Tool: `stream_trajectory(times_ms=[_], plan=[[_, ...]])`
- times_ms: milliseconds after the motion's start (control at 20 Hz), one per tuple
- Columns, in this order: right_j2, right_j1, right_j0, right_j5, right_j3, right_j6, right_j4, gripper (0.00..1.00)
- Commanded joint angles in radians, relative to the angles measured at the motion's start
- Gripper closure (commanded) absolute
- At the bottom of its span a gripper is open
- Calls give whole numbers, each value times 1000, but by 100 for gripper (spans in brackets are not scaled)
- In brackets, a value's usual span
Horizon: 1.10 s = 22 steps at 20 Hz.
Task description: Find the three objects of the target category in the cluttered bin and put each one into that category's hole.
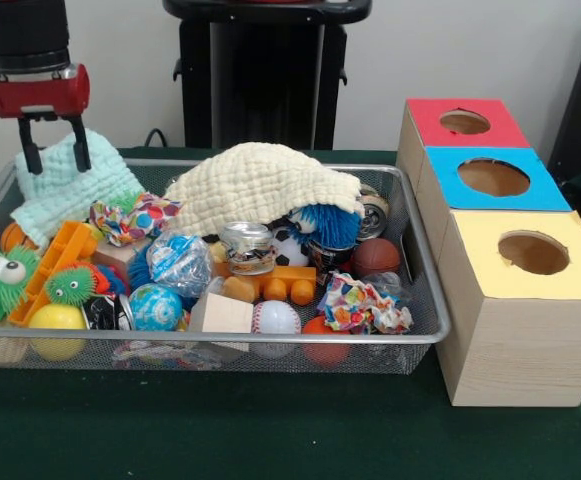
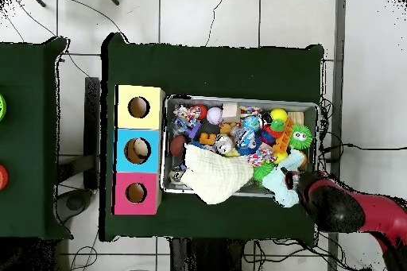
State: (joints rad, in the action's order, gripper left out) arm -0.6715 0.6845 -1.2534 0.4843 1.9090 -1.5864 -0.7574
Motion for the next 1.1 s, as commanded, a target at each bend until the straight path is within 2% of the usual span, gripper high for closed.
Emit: stream_trajectory(times_ms=[50,300,550,700,1100], plan=[[-9,49,25,6,-5,-1,28,0],[-2,71,38,21,8,-12,52,0],[5,145,106,69,5,-25,81,0],[10,136,152,117,-29,-14,102,0],[61,99,260,106,-76,-36,98,0]])
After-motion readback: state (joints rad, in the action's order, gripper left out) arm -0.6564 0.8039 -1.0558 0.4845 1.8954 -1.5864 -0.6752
